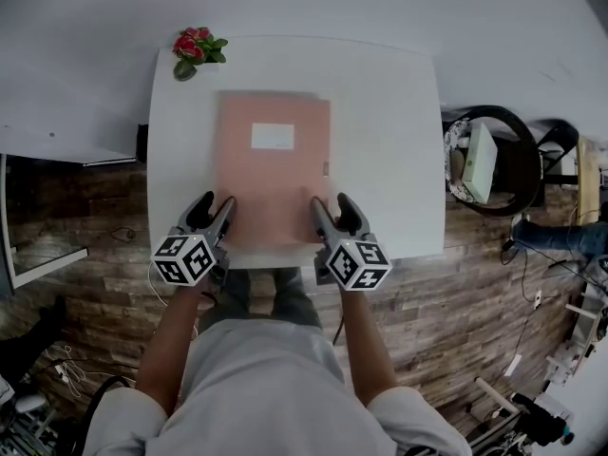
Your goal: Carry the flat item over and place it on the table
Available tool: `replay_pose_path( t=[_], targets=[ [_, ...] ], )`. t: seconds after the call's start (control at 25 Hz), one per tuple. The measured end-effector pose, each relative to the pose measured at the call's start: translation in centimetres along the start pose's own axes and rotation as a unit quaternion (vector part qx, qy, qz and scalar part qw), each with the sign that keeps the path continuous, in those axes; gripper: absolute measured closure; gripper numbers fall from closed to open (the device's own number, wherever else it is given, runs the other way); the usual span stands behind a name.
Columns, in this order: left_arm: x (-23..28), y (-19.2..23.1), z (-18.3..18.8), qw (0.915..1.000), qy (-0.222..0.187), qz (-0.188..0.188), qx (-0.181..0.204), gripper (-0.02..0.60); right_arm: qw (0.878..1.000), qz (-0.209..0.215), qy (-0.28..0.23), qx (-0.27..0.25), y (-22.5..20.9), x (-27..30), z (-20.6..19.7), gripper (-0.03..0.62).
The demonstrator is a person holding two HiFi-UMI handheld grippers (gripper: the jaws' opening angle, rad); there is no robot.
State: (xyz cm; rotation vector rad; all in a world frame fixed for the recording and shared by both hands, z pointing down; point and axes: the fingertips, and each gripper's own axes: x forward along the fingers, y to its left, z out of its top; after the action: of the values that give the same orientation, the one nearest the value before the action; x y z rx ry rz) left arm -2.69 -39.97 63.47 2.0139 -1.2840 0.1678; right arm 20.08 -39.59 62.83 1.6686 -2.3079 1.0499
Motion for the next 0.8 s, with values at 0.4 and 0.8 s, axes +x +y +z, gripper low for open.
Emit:
replay_pose_path(
  t=[0.4, 0.8],
  targets=[
    [-2.3, -1.7, 2.8, 0.9976, -0.037, 0.013, 0.057, 0.464, 0.998, -0.016, -0.043, -0.031, 1.1, -3.2, 2.8, 0.519],
    [-4.8, -3.4, 6.0, 0.9921, -0.081, 0.008, 0.095, 0.556, 0.995, -0.009, -0.079, -0.052, 3.4, -5.2, 5.4, 0.59]
  ],
)
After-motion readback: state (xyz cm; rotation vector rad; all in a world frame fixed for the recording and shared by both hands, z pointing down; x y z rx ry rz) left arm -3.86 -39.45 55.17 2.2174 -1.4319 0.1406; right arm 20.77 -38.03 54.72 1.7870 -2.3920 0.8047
